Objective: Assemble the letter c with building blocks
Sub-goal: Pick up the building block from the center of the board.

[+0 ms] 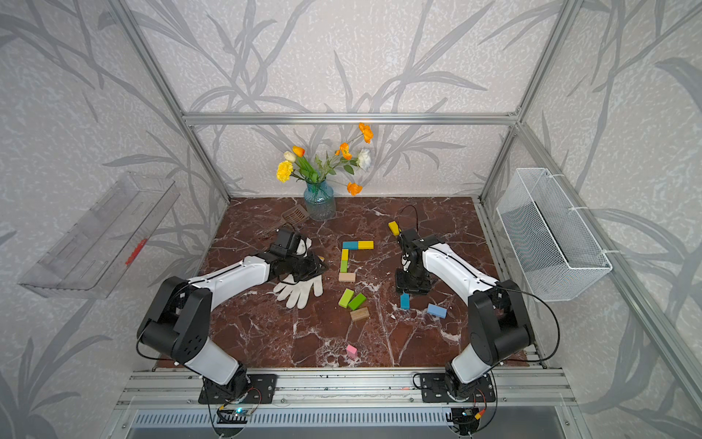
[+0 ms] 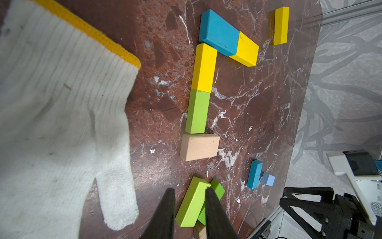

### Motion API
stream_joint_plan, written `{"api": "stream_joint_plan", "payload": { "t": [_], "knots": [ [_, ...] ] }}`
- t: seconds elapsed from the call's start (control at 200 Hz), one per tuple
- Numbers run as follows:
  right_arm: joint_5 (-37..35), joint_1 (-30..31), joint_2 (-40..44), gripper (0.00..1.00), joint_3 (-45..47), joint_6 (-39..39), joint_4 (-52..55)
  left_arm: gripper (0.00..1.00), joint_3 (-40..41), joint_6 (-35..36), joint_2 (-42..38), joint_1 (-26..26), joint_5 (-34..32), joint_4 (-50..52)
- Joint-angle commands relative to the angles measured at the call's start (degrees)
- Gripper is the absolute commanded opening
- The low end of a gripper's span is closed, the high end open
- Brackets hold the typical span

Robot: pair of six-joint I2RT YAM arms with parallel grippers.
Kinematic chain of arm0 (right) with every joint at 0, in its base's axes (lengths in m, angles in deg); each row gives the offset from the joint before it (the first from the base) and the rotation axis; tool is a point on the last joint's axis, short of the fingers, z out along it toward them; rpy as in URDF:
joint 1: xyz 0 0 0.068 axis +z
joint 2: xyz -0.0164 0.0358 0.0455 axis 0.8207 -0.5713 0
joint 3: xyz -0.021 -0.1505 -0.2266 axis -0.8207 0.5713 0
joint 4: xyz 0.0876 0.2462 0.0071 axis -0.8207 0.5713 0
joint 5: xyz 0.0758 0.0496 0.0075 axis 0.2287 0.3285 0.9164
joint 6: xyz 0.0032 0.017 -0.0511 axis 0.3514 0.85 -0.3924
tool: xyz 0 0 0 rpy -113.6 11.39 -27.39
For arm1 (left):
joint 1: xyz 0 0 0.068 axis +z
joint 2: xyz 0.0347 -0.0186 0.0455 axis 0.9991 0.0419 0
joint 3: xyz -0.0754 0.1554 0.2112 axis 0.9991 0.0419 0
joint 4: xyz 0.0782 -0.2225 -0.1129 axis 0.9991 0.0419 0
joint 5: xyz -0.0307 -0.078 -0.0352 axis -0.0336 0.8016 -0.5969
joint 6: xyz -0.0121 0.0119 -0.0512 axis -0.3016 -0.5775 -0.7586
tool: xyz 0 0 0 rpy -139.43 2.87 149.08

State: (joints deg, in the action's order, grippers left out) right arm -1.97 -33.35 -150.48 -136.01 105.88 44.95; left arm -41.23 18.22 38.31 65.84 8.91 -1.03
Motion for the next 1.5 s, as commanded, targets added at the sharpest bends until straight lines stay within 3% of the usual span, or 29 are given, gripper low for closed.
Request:
{"api": "stream_joint_plan", "payload": {
  "t": [0.0, 0.555, 0.915, 1.03, 1.09, 1.195, 1.495],
  "knots": [
    [-2.4, 0.1, -1.2, 0.53, 1.2, -0.4, -1.6, 0.28, 1.5, -0.1, -2.9, -0.9, -0.6, -1.5],
    [-2.4, 0.1, -6.1, 0.51, 4.0, 0.1, -7.3, 0.35, 12.4, -2.1, -16.1, -2.8, -5.4, -10.9],
    [-3.7, 0.1, -10.0, 0.43, 5.4, -1.7, -10.0, 0.35, 12.6, -3.0, -15.6, -2.8, -6.5, -10.5],
    [-4.0, 0.1, -10.5, 0.29, 5.3, -3.0, -10.6, 0.34, 12.7, -3.1, -15.6, -2.7, -6.7, -10.4],
    [-4.0, 0.1, -10.3, 0.23, 5.2, -4.1, -10.9, 0.35, 12.6, -3.2, -15.4, -2.7, -6.8, -10.3],
    [-4.2, 0.2, -9.7, 0.22, 3.8, -7.6, -10.6, 0.35, 12.6, -3.4, -14.9, -2.7, -6.6, -10.6],
    [-2.6, 1.2, -10.9, 0.08, -4.4, -24.3, -7.5, 0.35, 12.4, -3.7, -13.8, -2.7, -5.3, -11.8]
  ]
}}
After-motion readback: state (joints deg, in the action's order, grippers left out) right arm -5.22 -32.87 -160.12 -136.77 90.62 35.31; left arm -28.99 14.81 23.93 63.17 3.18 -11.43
